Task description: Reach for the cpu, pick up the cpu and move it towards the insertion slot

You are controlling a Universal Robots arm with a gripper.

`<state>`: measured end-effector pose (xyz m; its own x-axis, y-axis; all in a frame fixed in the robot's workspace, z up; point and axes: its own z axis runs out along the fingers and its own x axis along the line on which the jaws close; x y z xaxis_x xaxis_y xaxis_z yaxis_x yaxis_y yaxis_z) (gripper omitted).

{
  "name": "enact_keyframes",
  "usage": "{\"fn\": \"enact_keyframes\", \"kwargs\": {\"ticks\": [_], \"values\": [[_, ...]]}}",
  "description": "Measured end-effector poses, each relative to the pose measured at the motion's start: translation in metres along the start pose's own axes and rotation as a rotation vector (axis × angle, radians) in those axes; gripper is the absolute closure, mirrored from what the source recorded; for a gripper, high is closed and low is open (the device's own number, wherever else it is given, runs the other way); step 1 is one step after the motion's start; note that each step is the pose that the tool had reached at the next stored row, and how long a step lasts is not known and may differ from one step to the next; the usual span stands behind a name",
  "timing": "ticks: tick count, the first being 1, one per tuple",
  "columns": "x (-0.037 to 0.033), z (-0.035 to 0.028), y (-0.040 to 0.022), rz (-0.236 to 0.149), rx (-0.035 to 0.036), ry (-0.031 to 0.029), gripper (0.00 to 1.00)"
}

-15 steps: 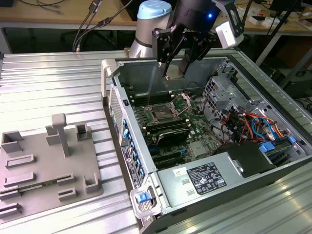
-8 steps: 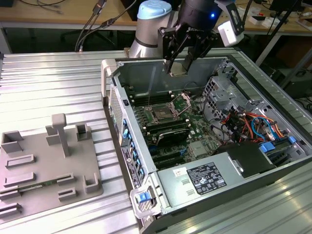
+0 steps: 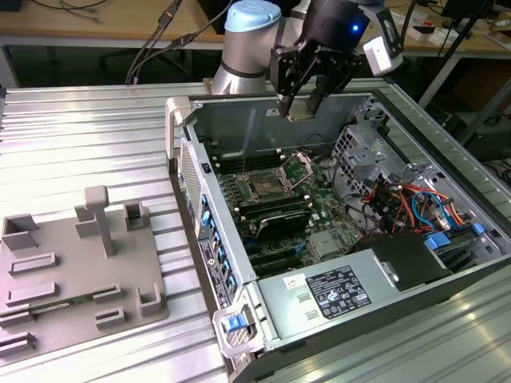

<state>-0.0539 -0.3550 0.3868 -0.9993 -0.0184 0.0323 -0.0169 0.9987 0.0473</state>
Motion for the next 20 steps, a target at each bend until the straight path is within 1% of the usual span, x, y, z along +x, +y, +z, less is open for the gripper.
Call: {"fn": "enact_keyframes", "kwargs": {"ticks": [3, 6, 8, 10, 20], "values": [[-0.0049, 0.0030, 0.0025, 0.008, -0.0004, -0.0004, 0.45], [-0.0073, 0.0058, 0.0107, 0.013, -0.0003, -0.0005, 0.45], [-0.0074, 0.0059, 0.0108, 0.014, -0.0004, -0.0006, 0.45], [-0.0074, 0.0059, 0.0109, 0.025, 0.0004, -0.0011, 0.45], [-0.0074, 0.0059, 0.0109, 0.032, 0.0011, -0.0015, 0.45]]}}
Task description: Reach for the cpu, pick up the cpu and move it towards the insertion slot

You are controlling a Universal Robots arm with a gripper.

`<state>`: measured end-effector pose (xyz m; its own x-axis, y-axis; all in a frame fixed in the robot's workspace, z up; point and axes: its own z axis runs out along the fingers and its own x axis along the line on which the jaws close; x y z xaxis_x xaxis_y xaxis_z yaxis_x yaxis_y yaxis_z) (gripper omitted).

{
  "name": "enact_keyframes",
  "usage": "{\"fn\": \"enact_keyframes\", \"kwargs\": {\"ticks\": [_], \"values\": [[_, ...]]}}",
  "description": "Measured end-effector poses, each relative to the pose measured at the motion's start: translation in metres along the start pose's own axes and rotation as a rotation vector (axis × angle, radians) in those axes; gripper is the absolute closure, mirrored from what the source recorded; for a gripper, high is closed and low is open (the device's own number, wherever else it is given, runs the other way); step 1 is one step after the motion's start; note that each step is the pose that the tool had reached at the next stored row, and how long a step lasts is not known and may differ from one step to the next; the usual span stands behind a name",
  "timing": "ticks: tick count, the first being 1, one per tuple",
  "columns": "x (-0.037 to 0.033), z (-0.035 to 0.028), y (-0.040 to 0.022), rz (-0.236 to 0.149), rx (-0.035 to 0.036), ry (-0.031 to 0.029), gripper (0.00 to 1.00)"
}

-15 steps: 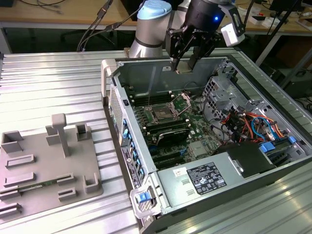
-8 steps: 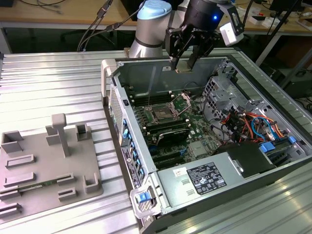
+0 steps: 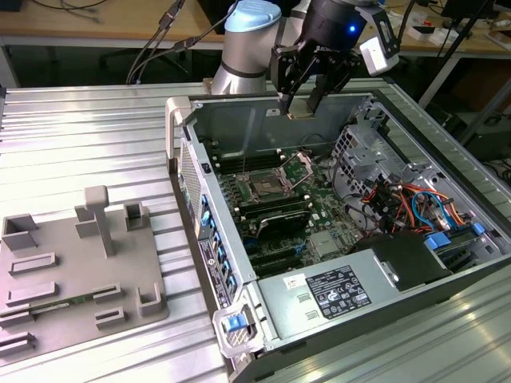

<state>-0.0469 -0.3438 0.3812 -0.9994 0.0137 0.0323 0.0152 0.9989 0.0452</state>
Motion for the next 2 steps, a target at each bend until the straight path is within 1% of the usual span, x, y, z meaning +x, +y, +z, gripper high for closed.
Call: {"fn": "enact_keyframes", "kwargs": {"ticks": [2], "values": [[0.0000, 0.0000, 0.0000, 0.000, 0.0001, 0.0000, 0.45]]}}
